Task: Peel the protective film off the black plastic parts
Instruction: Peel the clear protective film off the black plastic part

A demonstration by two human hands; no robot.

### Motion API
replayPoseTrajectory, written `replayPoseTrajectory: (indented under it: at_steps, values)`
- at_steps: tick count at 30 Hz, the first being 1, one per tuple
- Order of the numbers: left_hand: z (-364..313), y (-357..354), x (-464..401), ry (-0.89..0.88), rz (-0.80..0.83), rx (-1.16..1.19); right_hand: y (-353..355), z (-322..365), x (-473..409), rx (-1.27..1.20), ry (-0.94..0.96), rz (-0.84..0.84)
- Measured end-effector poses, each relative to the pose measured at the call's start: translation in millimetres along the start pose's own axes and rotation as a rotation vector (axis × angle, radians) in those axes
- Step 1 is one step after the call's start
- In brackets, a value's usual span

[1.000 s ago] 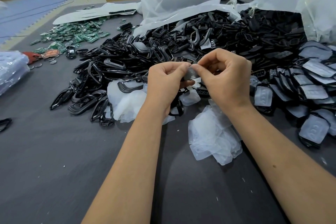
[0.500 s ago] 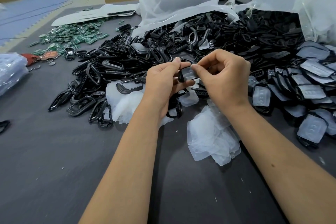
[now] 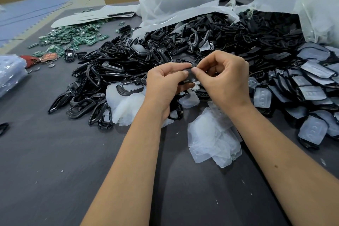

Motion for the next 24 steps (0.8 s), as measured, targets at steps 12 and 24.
replayPoseTrajectory:
  at_steps: [12,24]
  values:
    - [0.2,0.6,0.9,0.009,-0.019,0.008,-0.8,5.0,-0.6,-0.014,0.024,0.037]
    - [0.7,0.3,0.5,0.019,-0.028,0.024,3.7,9.7,1.3,0.029,0.062,-0.056]
Point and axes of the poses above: each hand's wrist, its own x-axis away from the middle knuckle, its own y-axis out of the back of the hand, z = x × y, the point moved 10 cm from there along -x, towards the middle knuckle, and after that the axes turned 3 degrees about x, right-handed, at the moved point
